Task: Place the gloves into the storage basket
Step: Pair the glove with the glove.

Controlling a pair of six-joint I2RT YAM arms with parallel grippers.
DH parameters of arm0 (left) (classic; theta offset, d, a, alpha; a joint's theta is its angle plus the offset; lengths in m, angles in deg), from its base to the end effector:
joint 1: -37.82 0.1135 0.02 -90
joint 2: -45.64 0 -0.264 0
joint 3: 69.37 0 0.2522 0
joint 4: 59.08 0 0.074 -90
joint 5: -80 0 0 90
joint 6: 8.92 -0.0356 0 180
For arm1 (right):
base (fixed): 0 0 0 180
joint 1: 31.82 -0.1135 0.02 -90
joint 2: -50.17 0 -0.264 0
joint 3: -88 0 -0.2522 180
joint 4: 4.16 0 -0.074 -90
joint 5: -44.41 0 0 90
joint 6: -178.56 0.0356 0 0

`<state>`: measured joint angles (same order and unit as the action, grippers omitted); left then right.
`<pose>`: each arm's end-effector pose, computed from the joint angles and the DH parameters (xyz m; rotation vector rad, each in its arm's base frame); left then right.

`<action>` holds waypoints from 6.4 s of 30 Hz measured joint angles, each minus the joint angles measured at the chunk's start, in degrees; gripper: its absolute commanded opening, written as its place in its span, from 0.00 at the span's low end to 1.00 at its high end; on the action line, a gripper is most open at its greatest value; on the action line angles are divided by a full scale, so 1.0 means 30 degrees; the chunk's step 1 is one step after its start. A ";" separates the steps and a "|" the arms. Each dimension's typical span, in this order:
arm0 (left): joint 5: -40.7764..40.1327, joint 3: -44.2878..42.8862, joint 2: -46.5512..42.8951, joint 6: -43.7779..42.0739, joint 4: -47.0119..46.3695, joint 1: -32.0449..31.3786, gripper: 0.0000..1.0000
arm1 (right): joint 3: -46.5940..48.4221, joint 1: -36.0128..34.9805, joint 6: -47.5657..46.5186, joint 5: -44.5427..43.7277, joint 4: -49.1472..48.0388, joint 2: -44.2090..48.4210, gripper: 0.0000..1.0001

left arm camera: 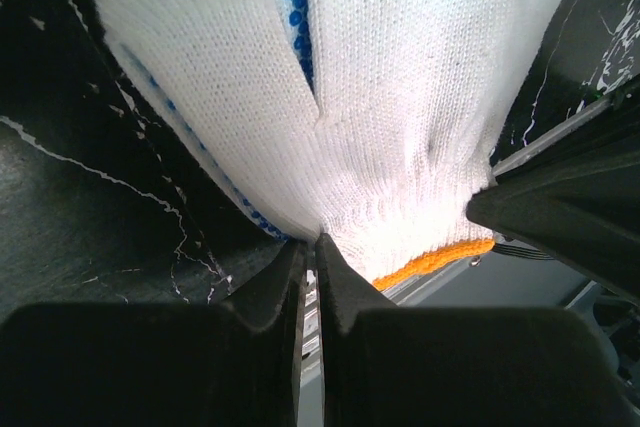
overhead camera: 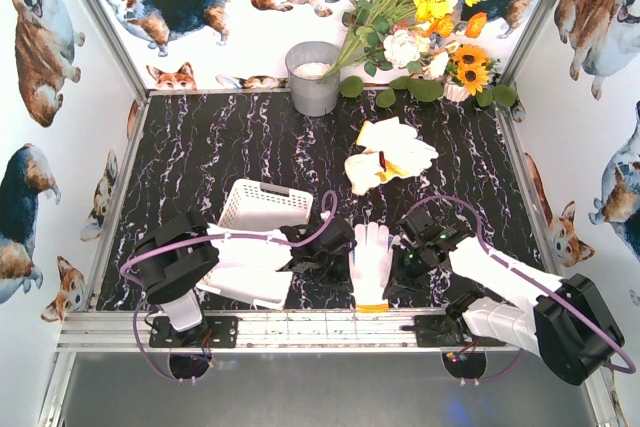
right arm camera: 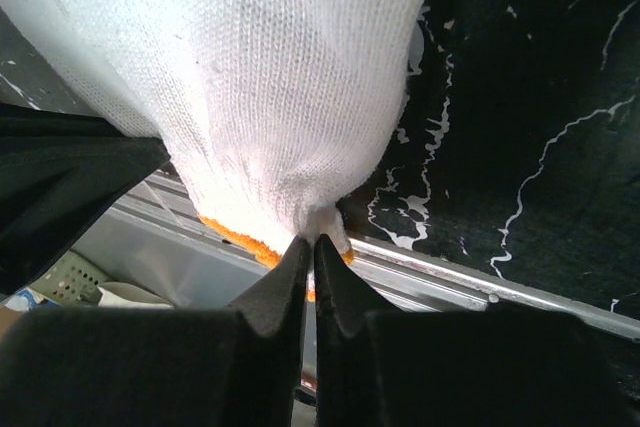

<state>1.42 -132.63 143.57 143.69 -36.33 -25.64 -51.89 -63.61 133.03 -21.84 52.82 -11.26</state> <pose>0.1378 -0.2916 0.1398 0.1071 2.9231 -0.8941 0.1202 0.0914 0.1493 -0.2642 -2.9573 -0.6788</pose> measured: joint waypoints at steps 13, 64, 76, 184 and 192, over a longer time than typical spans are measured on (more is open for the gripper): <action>-0.0780 -0.0117 -0.0495 -0.0532 0.0743 -0.0073 0.36 | -0.0240 -0.0153 0.0058 -0.1188 -0.0058 -0.0138 0.36; 0.0131 -0.6790 0.4860 -0.6258 0.0444 0.5559 0.23 | 0.4401 0.8145 -0.3869 0.0306 -0.4554 -0.7868 0.18; 0.0328 -0.6790 0.5209 -0.6251 -0.0401 0.5559 0.10 | 0.4393 0.8145 -0.4014 0.0430 -0.4473 -0.7694 0.06; -0.0051 -0.6696 0.5632 -0.9930 -0.2572 0.4991 0.00 | 0.0641 0.5923 -0.3198 0.1887 -0.3213 -0.3898 0.06; -0.0925 -0.5821 0.4634 -0.9865 -0.2492 0.4983 0.00 | 0.0648 0.5894 -0.2696 0.1953 -0.3322 -0.4583 0.01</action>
<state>-1.36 -150.09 157.48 114.10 -43.80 -10.69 -49.94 -45.93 124.94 -15.99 42.86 -25.01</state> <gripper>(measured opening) 0.002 0.044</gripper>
